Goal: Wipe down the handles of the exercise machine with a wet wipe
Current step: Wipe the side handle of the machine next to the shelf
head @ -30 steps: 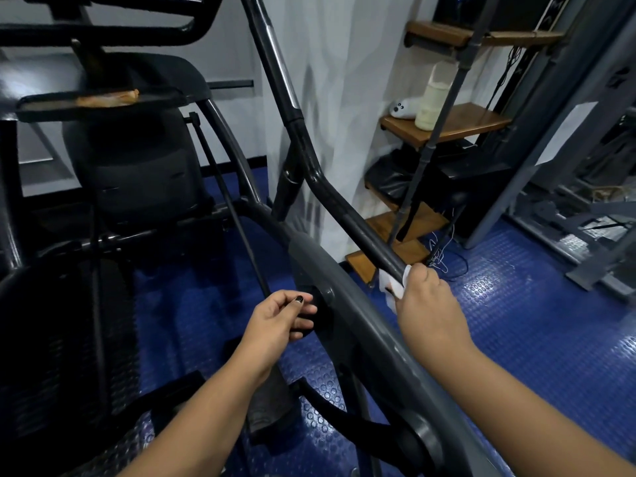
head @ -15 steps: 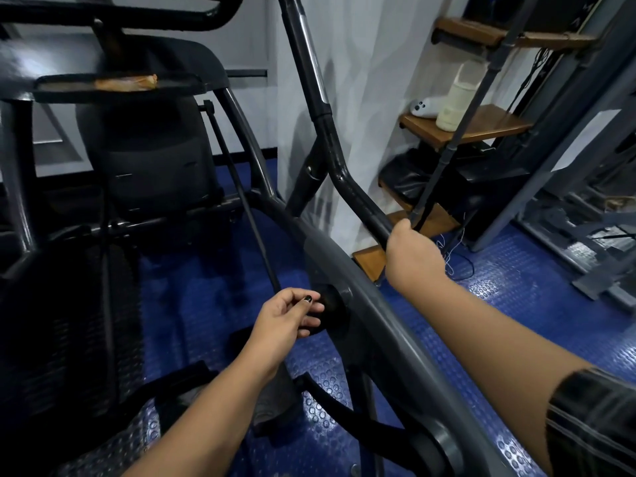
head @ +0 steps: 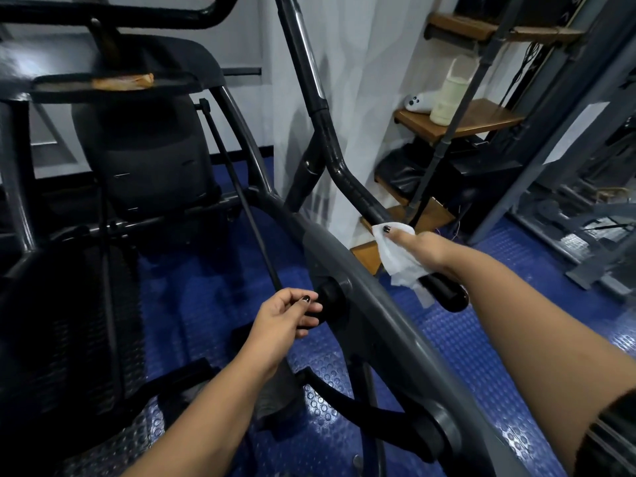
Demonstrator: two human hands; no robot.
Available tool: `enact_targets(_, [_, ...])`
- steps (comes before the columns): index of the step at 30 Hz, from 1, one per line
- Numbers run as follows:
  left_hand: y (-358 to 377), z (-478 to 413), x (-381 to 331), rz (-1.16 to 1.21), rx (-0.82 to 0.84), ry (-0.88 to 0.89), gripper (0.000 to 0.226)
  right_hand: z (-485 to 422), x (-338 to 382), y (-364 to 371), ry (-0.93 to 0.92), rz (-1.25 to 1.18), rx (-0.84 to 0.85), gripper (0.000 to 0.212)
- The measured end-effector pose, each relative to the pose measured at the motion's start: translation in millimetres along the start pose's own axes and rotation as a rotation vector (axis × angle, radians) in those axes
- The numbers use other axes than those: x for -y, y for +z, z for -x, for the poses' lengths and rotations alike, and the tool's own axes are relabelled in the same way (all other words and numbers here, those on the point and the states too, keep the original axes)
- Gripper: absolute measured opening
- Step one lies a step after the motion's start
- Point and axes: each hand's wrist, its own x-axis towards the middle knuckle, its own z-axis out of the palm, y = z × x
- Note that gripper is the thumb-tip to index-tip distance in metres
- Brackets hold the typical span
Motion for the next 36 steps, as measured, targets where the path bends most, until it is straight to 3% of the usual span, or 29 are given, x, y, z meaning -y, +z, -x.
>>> enact_targets(3, [3.5, 0.3, -1.2, -0.001, 0.001, 0.006, 0.016, 13.0, -20.3, 2.7, -0.025, 0.021, -0.043, 0.083])
enact_targets(6, [6.9, -0.8, -2.0, -0.001, 0.014, 0.008, 0.016, 27.5, -36.0, 7.9, 0.027, 0.268, -0.202, 0.069])
enact_targets(9, [8.5, -3.1, -1.3, 0.007, 0.026, 0.002, 0.016, 45.4, -45.3, 16.9, -0.032, 0.569, -0.338, 0.056])
enact_targets(13, [7.0, -9.2, -0.1, 0.025, 0.028, -0.003, 0.016, 66.4, -49.5, 35.8, -0.06, 0.632, -0.483, 0.034])
enact_targets(17, [3.0, -14.7, 2.1, 0.026, 0.012, -0.012, 0.016, 65.9, -42.9, 44.6, -0.067, 0.86, -0.538, 0.02])
enact_targets(19, [1.4, -16.0, 2.1, 0.024, 0.014, -0.015, 0.016, 54.1, -29.4, 41.2, -0.055, 0.844, -0.518, 0.019])
enact_targets(23, [-2.3, -15.8, 1.0, 0.025, 0.011, -0.025, 0.016, 14.5, 8.4, 38.7, -0.058, 0.576, -0.48, 0.015])
enact_targets(28, [-10.7, -15.5, 0.8, 0.035, -0.005, -0.016, 0.016, -41.9, 54.4, 47.5, -0.115, 0.726, -0.5, 0.029])
enact_targets(33, [-24.8, -12.8, -2.8, 0.049, -0.024, 0.002, 0.016, -58.2, 68.3, 51.3, -0.249, 0.703, -0.539, 0.024])
enact_targets(36, [-36.6, -11.4, -2.7, 0.056, -0.037, 0.009, 0.017, -42.2, 54.1, 54.5, -0.274, 0.82, -0.513, 0.054])
